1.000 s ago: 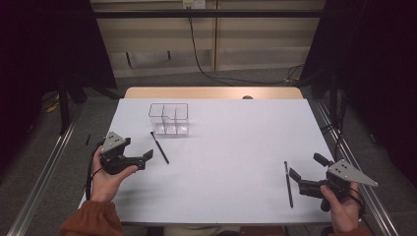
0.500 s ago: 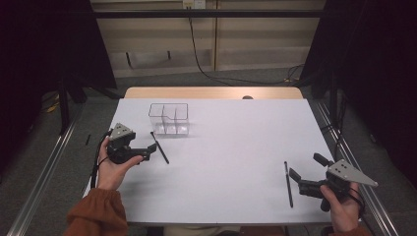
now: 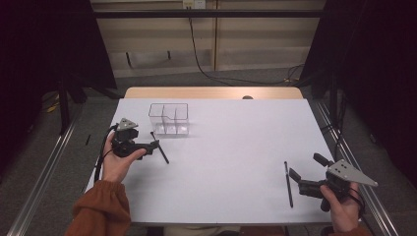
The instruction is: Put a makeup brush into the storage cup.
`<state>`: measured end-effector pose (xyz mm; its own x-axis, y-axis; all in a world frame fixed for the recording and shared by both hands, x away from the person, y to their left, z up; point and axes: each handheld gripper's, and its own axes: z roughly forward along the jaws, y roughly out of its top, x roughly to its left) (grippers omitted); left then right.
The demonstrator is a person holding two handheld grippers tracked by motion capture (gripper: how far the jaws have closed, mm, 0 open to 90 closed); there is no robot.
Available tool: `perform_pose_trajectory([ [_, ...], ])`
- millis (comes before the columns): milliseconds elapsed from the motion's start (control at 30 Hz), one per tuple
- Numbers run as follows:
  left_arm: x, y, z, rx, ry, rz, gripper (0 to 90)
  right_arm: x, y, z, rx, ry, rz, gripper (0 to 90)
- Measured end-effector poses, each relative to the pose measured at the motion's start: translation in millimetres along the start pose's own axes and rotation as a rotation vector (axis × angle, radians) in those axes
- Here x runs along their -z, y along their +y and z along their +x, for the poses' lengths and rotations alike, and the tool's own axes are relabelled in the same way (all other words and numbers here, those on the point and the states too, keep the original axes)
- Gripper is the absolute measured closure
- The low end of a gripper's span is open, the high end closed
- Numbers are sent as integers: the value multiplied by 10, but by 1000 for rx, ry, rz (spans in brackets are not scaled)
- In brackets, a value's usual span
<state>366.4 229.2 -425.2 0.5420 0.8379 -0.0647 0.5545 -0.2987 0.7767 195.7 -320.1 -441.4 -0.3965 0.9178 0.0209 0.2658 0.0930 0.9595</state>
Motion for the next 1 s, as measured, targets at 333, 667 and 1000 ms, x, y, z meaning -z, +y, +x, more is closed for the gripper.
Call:
perform_pose_trajectory([
  [333, -59, 139, 52, 28, -8, 96, 114, -6, 0, -1, 4, 1, 1, 0],
  [667, -127, 302, 29, 27, 3, 172, 128, -8, -2, -1, 2, 2, 3, 0],
  [1000, -272, 367, 41, 88, -2, 330, 142, -11, -4, 2, 1, 9, 7, 0],
])
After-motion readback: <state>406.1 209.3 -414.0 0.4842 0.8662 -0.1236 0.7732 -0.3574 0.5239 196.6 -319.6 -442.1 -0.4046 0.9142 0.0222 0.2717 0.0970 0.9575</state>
